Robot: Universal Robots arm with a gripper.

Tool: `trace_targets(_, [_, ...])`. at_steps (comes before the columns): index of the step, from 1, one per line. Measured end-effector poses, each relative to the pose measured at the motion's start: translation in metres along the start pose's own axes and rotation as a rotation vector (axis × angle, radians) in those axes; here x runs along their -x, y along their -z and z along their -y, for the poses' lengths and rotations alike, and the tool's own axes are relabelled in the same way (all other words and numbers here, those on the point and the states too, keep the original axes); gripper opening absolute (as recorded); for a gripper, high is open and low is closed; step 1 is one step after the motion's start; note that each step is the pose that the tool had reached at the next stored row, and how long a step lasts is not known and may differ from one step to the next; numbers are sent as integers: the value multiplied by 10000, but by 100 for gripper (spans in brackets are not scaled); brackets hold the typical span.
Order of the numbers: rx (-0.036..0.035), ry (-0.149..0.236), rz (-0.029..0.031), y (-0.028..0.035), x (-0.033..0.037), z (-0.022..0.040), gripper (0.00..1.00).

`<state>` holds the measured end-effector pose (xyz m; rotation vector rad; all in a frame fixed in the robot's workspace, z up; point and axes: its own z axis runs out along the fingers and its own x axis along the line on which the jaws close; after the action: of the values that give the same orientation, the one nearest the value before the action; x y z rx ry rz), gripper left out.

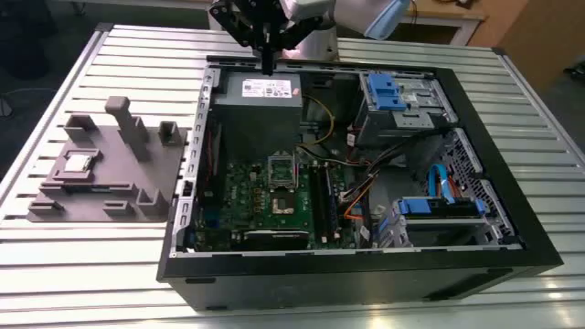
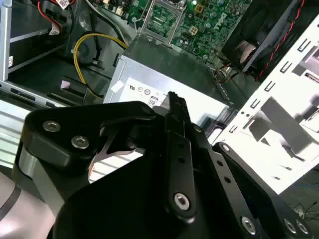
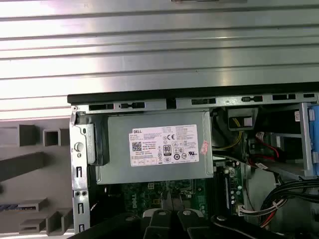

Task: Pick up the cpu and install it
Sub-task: 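Reach for the cpu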

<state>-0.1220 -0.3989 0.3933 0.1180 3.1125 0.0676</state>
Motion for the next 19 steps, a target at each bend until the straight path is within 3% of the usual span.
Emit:
trace_targets(6, [-1,0,0,0,-30,2,10])
trace_targets(19, [-1,-1,-4,-5,-295,23,10])
